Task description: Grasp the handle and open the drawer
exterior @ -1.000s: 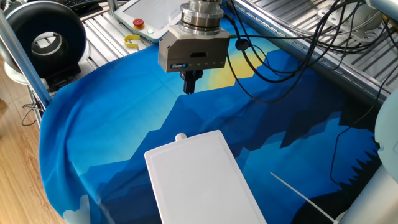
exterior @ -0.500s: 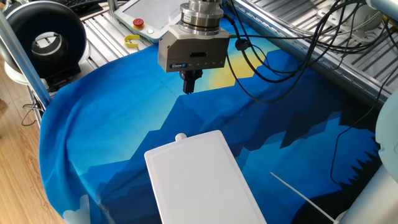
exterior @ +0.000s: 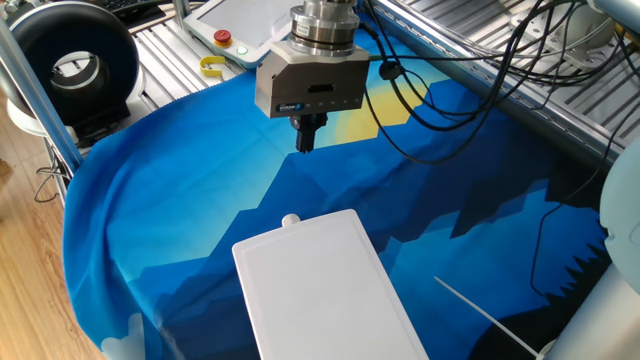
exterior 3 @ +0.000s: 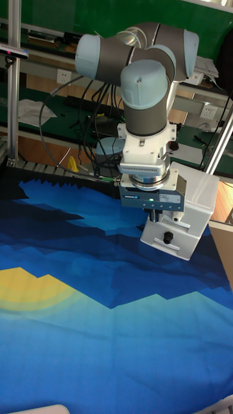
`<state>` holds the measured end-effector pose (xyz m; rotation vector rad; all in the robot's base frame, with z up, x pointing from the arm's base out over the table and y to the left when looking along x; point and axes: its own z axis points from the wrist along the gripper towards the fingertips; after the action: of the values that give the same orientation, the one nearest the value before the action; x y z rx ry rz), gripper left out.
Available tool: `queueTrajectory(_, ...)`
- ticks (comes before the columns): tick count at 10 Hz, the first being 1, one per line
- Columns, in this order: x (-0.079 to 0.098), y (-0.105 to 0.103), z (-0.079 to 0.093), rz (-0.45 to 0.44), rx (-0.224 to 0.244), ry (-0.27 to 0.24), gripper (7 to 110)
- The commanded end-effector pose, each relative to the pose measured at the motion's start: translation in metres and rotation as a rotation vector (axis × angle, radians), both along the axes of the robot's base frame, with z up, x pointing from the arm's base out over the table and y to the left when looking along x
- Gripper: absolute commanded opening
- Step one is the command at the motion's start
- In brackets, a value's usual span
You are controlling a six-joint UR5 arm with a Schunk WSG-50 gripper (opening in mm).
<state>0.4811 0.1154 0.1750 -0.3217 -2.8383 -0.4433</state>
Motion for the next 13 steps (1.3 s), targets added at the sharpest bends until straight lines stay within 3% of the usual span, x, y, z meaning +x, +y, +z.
queueTrajectory(1,0.003,0.003,0.002,-0.001,0.015,-0.012,7)
queueTrajectory(4,0.001,-0.001,0.001,0.008,-0.001,-0.005,7)
queueTrajectory(7,-0.002,0.007,0.005,0.028,0.037,0.001,7)
queueTrajectory(8,-0.003,0.016,0.009,0.032,0.082,0.004,7)
queueTrajectory(10,0.004,0.033,0.015,0.035,0.159,-0.032,7)
queueTrajectory(13,0.023,0.036,0.013,0.015,0.163,-0.107,7)
